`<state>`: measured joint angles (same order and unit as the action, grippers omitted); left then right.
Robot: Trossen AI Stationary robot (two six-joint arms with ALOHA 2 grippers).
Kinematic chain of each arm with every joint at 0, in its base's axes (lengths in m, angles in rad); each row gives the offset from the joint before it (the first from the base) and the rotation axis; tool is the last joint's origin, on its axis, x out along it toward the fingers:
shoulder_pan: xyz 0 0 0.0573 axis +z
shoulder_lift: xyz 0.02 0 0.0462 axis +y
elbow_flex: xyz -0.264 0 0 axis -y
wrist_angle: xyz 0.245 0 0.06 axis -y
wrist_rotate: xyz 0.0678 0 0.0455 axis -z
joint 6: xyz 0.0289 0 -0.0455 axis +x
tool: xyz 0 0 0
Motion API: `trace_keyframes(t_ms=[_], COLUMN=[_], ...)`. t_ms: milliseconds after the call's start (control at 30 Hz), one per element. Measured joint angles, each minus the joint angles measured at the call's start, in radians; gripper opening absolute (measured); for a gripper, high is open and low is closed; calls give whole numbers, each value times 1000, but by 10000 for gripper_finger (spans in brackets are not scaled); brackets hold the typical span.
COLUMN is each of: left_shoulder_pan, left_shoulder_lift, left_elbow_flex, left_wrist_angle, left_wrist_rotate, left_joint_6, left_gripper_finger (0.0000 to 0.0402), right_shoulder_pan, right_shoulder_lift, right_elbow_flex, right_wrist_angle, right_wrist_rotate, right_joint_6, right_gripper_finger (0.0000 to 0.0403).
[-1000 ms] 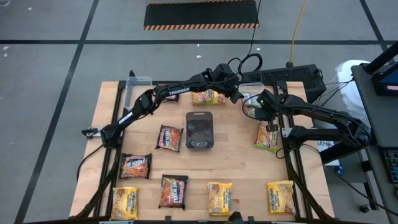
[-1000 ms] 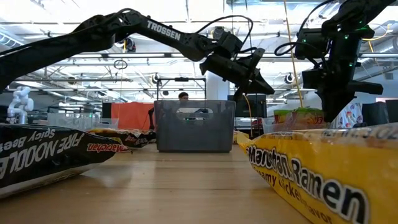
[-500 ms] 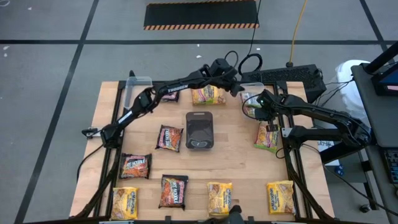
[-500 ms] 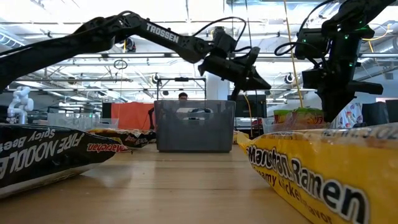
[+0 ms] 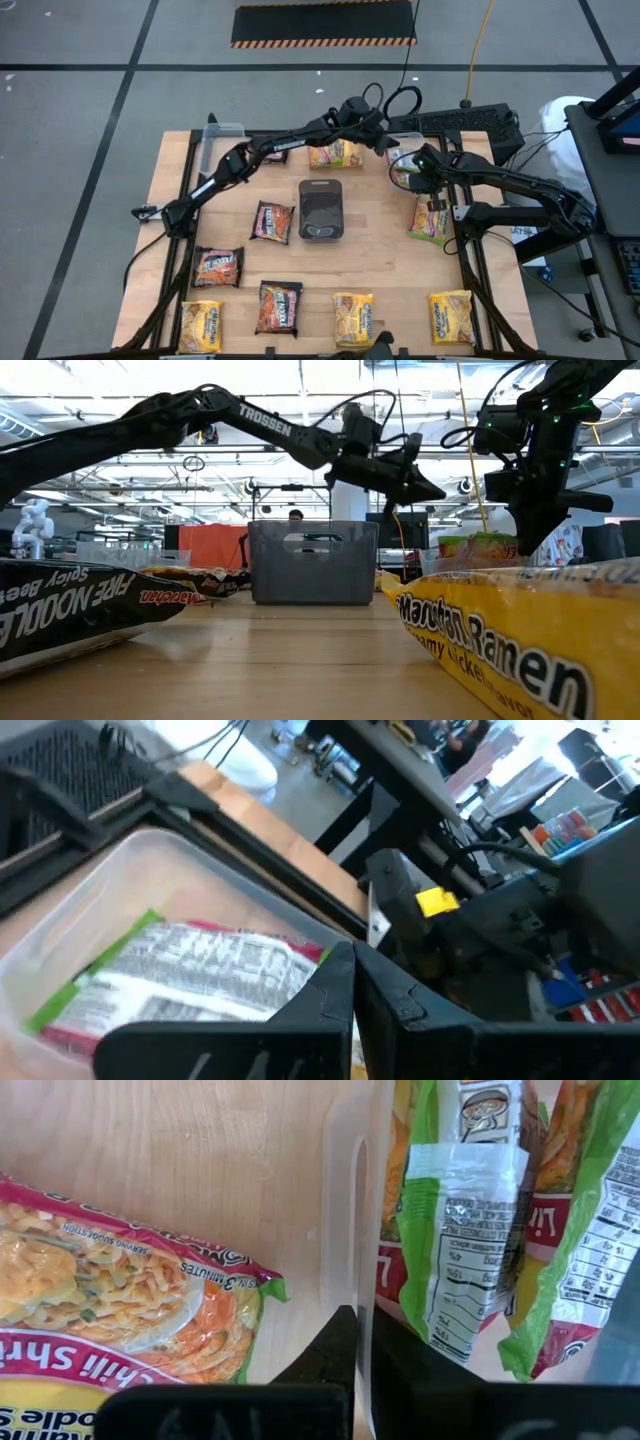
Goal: Sort Maruchan noodles
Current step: Adjust the green noodle pack
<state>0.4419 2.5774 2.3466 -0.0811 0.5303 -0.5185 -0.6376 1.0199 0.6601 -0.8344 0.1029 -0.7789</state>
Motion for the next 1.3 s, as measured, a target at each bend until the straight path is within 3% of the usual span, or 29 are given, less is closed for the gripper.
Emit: trace_keyframes(t_ms=[400,567,1300], left_shoulder_pan=[-26,-43,-38], left_shoulder_lift=[56,55,55], left_elbow_flex=[-1,-1,0], left_wrist_angle=[-46,-111,-108], left_wrist_rotate=[27,14,-7], left_joint_6=[-42,10,0], left_gripper_finger=[5,5,5], right_shoulder_pan=[0,0,0], right_shoulder_lift=[-5,-5,-5], right_elbow_flex=[0,0,0], right_wrist_angle=[31,40,32], right_wrist_rotate=[-1,-1,2], right_joint_6=[0,-2,14], right_gripper_finger=[2,2,2])
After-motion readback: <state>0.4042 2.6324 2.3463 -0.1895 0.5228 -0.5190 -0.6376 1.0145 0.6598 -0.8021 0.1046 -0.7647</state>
